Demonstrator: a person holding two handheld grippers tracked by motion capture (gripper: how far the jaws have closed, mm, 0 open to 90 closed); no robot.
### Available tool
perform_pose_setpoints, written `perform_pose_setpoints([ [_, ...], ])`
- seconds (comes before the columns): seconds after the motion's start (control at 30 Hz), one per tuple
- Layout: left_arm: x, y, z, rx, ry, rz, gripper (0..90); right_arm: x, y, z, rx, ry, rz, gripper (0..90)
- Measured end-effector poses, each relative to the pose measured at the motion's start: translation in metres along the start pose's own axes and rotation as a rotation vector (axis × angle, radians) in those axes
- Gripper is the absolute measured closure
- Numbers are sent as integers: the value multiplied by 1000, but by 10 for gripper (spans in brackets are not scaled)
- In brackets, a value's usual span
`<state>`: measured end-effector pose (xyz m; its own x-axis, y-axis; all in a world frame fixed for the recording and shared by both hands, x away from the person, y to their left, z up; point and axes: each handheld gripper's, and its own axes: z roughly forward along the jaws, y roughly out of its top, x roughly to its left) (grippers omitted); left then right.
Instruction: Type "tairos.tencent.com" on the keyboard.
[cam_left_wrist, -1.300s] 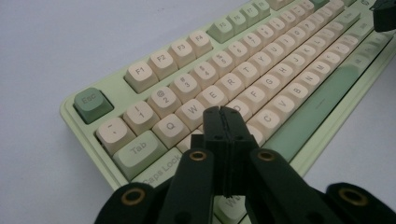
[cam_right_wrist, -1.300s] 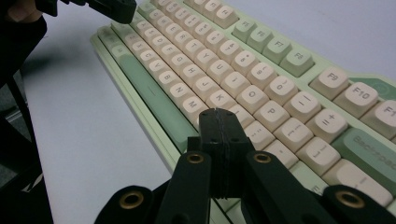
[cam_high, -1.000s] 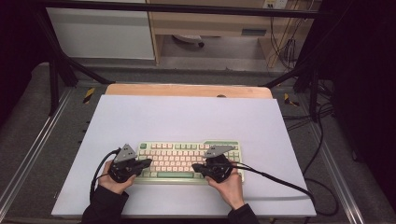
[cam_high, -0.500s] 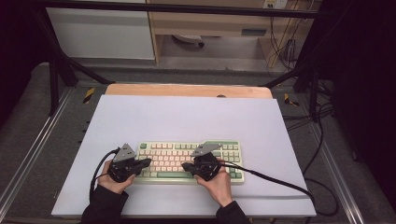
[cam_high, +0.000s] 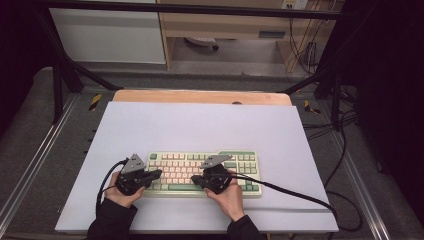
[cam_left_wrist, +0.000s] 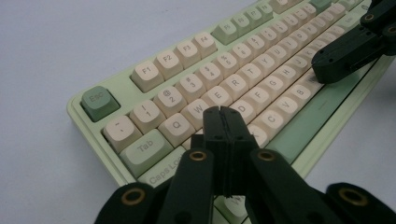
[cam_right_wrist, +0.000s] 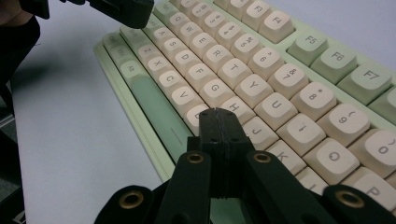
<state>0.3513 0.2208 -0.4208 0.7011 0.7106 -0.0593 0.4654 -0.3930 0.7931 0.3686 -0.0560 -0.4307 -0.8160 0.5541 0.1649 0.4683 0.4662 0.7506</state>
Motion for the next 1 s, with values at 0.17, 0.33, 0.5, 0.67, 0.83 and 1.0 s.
perform_pose_setpoints([
  [0.17, 0, 0, 0, 0, 1, 0, 896, 0, 0, 0, -2, 3, -3, 900],
  [0.33, 0, 0, 0, 0, 2, 0, 896, 1, -1, 1, 11, -1, -8, 900],
  [0.5, 0, 0, -1, -2, 2, 1, 896, 1, -1, 2, 12, -3, -10, 900],
  [0.67, 0, 0, -1, -4, 2, 1, 896, 1, 2, -5, -5, -2, -12, 900],
  [0.83, 0, 1, -2, -5, 2, 0, 896, -1, 7, -15, -18, -13, -17, 900],
  [1.0, 0, 1, -3, -8, 1, 2, 896, -3, 9, -24, -18, -28, -16, 900],
])
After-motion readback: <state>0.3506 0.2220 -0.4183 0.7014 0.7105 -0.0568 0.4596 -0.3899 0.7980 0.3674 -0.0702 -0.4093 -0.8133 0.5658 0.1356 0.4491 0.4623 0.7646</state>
